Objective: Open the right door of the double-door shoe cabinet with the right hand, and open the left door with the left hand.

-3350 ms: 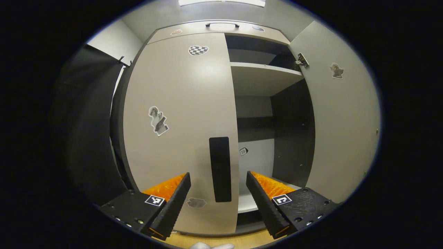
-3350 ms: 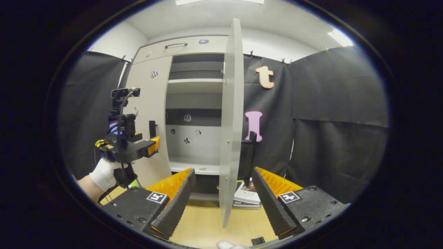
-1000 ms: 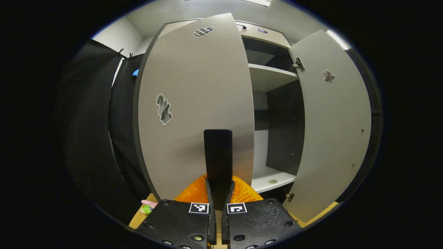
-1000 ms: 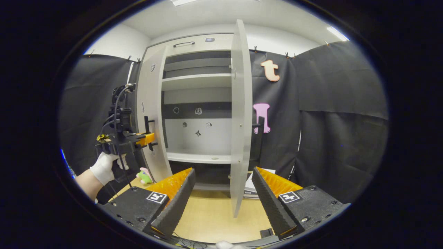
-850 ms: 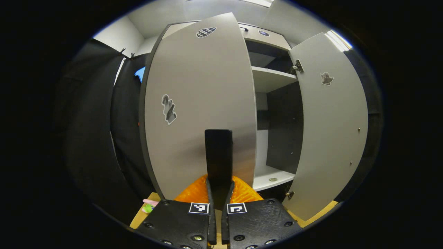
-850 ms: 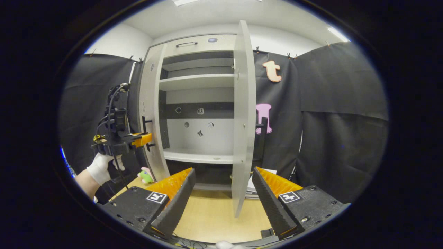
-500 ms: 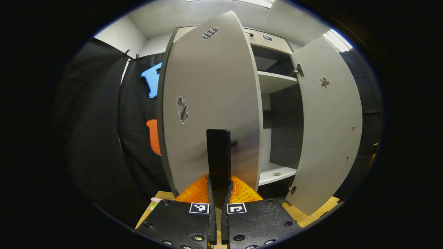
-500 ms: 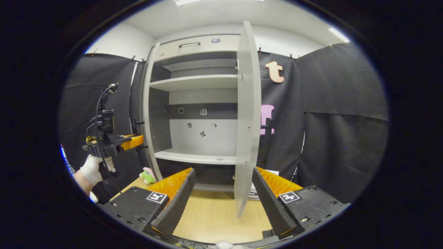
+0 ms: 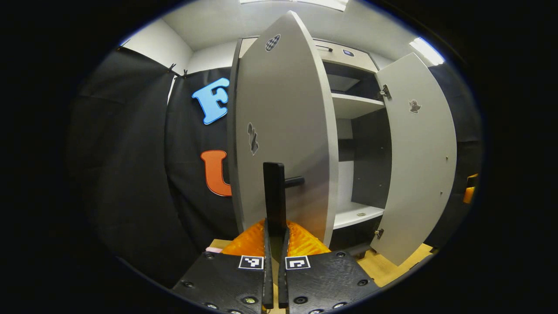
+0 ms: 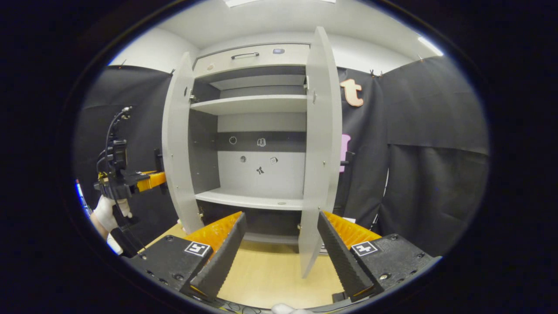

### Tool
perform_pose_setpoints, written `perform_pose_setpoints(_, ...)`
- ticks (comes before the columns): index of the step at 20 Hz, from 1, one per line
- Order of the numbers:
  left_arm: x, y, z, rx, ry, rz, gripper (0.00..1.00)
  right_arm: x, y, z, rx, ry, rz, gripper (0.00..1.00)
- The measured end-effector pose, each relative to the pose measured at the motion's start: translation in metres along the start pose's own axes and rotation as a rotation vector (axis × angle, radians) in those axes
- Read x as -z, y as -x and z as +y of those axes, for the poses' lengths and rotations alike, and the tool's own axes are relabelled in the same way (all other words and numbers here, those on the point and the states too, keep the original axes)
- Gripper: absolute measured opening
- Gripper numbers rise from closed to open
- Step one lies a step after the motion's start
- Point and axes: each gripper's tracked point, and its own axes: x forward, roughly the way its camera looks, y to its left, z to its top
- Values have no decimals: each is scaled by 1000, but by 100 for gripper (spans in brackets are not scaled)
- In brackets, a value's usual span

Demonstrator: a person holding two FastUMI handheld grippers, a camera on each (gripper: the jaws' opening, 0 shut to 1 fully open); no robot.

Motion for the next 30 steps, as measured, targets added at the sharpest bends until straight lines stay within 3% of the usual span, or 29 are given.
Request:
perform_pose_setpoints(6,2,6,20,-29,-10,-1,4,-1,-7,8,-15,-1,-2,100)
perform_pose_setpoints(10,4,10,46,-88,-17,5,0,-4,-8,13,-26,-1,-13,100)
perform_pose_setpoints(11,5,12,53,-105,-18,8,8,-5,-8,14,-28,0,-14,100)
perform_pose_setpoints(12,3,14,62,-128,-18,1,0,-5,-7,15,-29,-1,-16,100)
perform_pose_setpoints(13,4,16,73,-150,-22,1,0,-5,-7,15,-30,0,-18,100)
perform_pose_setpoints(16,9,15,88,-110,61,3,0,-4,-9,16,-34,4,-14,100)
perform_pose_setpoints(20,7,17,90,-94,52,7,0,-4,-12,21,-42,7,-15,100)
perform_pose_setpoints(21,9,16,90,-94,58,8,8,-5,-12,23,-45,7,-14,100)
perform_pose_setpoints(22,9,16,91,-94,62,7,0,-4,-12,24,-48,7,-14,100)
perform_pose_setpoints(26,10,18,92,-90,48,14,0,-5,-13,27,-51,11,-19,100)
perform_pose_setpoints(27,10,17,91,-89,50,16,8,-5,-13,28,-53,8,-17,100)
perform_pose_setpoints(30,12,16,92,-81,60,26,0,-4,-13,31,-58,10,-17,100)
